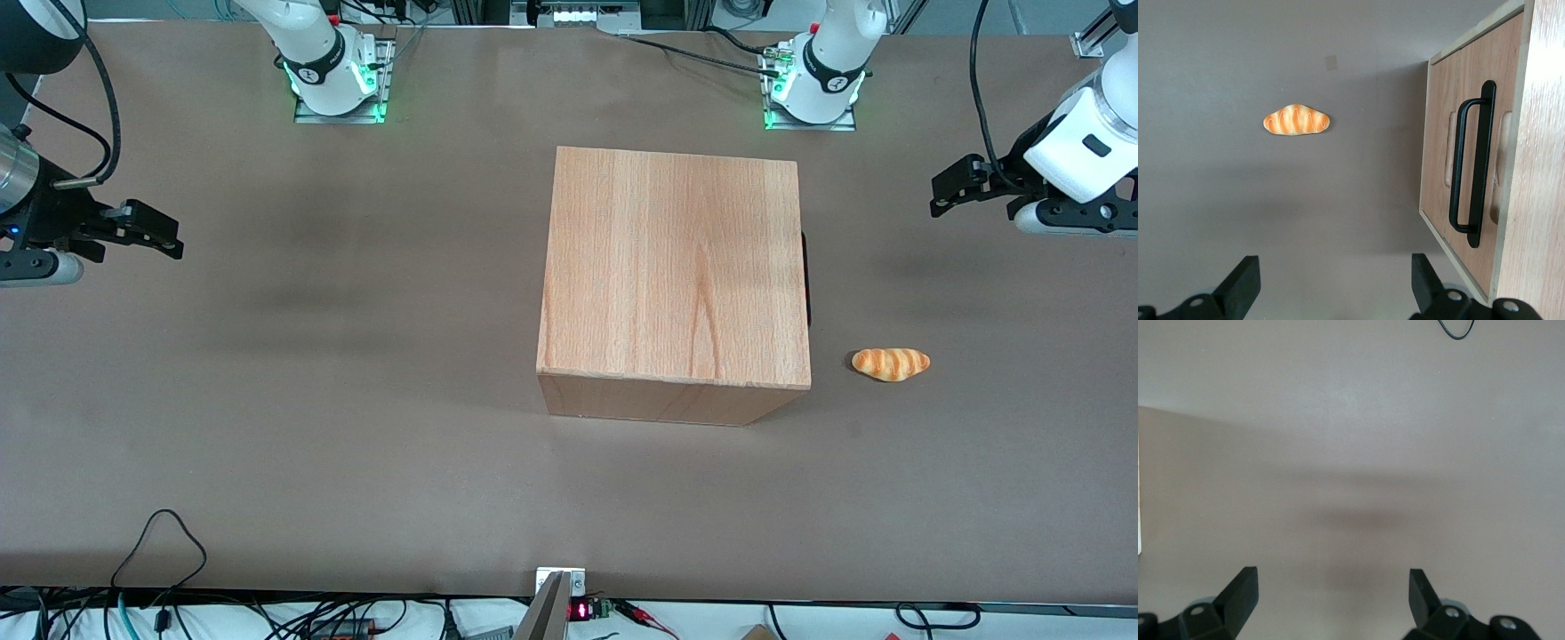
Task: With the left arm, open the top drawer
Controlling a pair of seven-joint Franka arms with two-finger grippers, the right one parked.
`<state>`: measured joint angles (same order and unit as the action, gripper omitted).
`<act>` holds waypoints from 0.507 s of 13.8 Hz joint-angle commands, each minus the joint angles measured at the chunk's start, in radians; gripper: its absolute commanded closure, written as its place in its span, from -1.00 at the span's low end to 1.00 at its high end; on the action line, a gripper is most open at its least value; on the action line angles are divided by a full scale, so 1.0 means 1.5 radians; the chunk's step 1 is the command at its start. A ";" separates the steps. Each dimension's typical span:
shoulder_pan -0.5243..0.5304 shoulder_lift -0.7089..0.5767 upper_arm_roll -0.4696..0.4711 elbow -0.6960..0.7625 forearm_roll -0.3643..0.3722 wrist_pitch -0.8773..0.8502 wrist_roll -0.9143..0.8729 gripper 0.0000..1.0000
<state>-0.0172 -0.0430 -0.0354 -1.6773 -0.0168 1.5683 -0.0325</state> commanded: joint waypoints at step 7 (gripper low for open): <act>-0.007 -0.002 -0.021 -0.009 0.002 -0.003 -0.023 -1.00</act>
<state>-0.0194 -0.0423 -0.0472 -1.6782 -0.0170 1.5669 -0.0352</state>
